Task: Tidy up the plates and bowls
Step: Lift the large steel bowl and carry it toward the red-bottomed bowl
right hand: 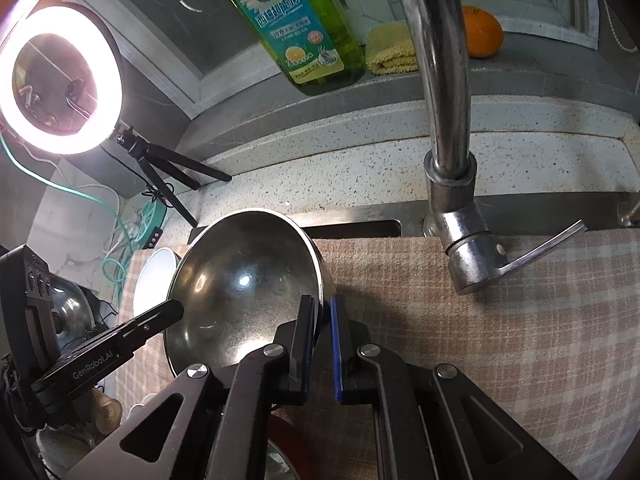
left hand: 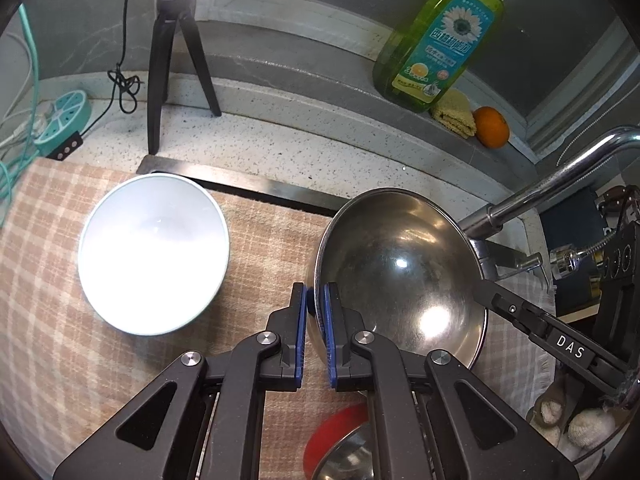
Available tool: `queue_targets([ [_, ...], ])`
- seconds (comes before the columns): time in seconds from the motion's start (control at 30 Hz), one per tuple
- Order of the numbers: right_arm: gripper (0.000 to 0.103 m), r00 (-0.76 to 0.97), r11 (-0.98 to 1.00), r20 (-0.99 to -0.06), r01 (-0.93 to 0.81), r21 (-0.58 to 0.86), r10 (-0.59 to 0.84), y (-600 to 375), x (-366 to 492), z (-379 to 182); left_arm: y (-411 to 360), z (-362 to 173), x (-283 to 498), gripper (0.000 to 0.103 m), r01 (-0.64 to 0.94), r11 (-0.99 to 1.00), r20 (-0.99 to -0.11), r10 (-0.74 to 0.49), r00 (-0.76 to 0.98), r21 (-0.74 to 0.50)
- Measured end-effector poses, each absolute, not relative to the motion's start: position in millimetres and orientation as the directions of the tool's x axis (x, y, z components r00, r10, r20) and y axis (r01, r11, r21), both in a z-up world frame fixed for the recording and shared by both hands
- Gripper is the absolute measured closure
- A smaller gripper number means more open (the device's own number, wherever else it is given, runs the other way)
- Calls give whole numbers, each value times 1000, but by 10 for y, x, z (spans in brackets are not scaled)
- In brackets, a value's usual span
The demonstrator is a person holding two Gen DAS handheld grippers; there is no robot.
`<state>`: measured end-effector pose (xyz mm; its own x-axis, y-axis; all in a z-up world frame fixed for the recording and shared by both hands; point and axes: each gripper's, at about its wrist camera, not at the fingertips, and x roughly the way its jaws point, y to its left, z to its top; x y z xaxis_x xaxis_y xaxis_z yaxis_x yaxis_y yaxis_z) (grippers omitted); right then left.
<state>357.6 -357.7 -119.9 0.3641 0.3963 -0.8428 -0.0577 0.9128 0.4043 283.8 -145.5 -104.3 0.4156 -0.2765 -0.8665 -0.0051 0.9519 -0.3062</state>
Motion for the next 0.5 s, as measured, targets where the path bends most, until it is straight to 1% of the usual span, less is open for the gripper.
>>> queue_targets([
  [0.5,96,434,916,-820,-34,399,373,-3616,3303,-781,-1442,-636,2630,96,85,940,-821,-330,467,-330],
])
